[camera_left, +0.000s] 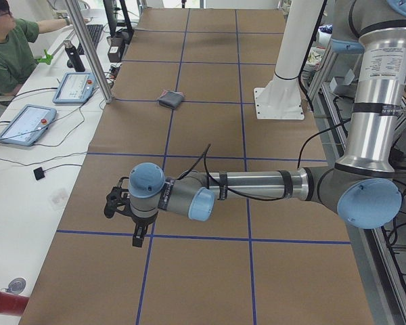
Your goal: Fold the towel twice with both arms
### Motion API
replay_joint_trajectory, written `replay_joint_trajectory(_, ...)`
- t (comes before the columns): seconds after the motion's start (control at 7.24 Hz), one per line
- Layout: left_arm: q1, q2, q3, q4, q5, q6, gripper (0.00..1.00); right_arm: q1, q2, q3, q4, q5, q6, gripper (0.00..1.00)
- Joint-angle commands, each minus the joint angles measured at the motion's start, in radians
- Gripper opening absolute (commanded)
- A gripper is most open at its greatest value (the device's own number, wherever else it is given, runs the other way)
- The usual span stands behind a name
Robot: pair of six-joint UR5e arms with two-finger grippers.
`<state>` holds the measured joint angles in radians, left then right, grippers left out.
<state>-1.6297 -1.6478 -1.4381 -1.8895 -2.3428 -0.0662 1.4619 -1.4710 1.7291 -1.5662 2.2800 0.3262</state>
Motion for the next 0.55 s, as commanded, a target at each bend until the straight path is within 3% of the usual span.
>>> replay_joint_trajectory(0.0,0.005,0.016,0.010,0.000,0.048,0.002,1.00,0.025,-0.118,0.063,-0.002,-0.005,-0.015,1.00)
replay_joint_trajectory(0.14,0.080,0.013,-0.033,0.004,0.050,0.002,1.00,0.026,-0.127,0.069,-0.011,-0.031,-0.044,1.00)
replay_joint_trajectory(0.41,0.119,0.016,-0.129,0.148,0.075,0.002,1.00,0.032,-0.147,0.064,-0.056,-0.025,-0.180,1.00)
